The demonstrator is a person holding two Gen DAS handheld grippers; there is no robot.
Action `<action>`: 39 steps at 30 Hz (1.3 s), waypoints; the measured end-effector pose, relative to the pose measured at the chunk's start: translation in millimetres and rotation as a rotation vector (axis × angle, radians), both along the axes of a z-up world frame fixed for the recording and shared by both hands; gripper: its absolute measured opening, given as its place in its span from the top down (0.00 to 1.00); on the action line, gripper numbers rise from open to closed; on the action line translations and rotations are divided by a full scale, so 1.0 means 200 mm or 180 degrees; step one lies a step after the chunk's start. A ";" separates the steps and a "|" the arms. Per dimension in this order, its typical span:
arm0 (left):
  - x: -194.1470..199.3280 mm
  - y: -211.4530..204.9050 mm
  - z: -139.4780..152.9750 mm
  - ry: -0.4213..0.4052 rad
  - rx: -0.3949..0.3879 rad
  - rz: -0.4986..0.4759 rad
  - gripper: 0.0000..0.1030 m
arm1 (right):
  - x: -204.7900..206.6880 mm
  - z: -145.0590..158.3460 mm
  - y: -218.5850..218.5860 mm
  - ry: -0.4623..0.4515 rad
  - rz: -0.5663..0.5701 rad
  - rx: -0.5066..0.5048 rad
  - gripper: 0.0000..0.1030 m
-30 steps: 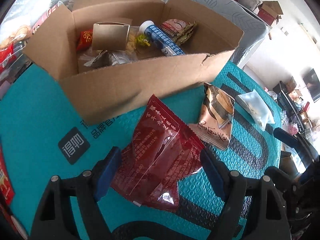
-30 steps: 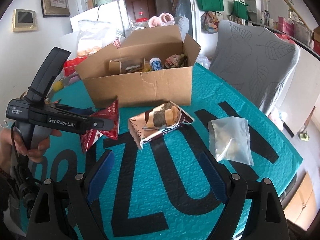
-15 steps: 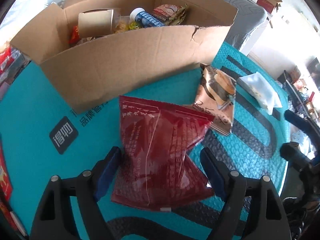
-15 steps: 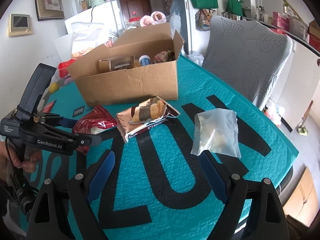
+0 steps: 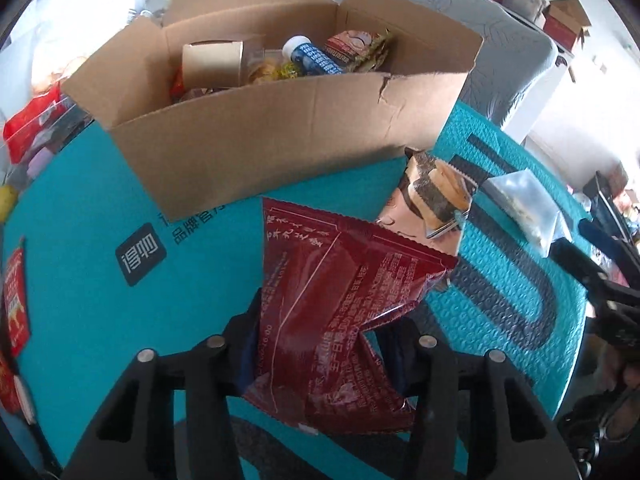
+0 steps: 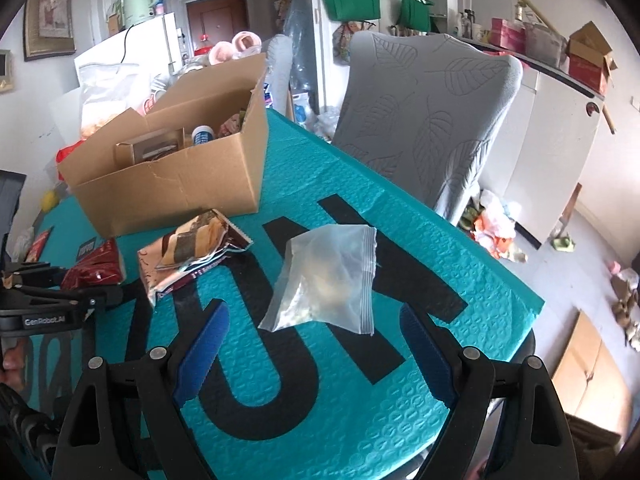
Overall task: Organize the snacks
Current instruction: 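Grasp the red snack bag with the left tool while the right tool grasps the clear plastic bag, then lift the red bag and clear bag and carry them toward the cardboard box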
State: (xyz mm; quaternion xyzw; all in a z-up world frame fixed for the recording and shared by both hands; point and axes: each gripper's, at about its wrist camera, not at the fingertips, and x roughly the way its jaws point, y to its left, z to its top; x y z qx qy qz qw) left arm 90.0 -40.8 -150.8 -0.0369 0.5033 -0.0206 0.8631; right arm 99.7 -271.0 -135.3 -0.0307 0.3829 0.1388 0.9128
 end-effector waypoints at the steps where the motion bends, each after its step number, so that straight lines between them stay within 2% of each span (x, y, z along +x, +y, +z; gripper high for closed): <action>1: -0.01 -0.01 0.01 -0.0022 0.0008 0.0019 0.51 | 0.02 -0.01 0.00 0.0016 0.0004 0.0001 0.15; 10: -0.06 -0.01 0.12 -0.0106 -0.0086 0.0166 0.52 | 0.20 -0.07 0.03 0.0085 0.0048 -0.0096 0.15; 16: -0.07 -0.01 0.09 -0.0062 -0.0054 0.0210 0.52 | 0.25 -0.13 0.06 0.0291 0.0122 -0.0110 0.16; 17: -0.07 -0.02 0.09 -0.0069 -0.0009 0.0210 0.52 | 0.25 -0.14 0.07 0.0286 0.0117 -0.0131 0.22; 18: -0.07 -0.02 0.08 -0.0082 0.0026 0.0207 0.52 | 0.25 -0.14 0.07 0.0277 0.0128 -0.0163 0.37; 20: -0.08 -0.02 0.09 -0.0098 0.0039 0.0203 0.52 | 0.23 -0.13 0.09 0.0249 0.0139 -0.0259 0.42; 24: -0.09 -0.01 0.09 -0.0078 -0.0007 0.0201 0.52 | 0.19 -0.13 0.10 0.0266 0.0223 -0.0236 0.57; 39: -0.26 -0.02 0.12 -0.0235 -0.0037 0.0246 0.52 | -0.10 -0.07 0.07 0.0270 0.0272 -0.0060 0.59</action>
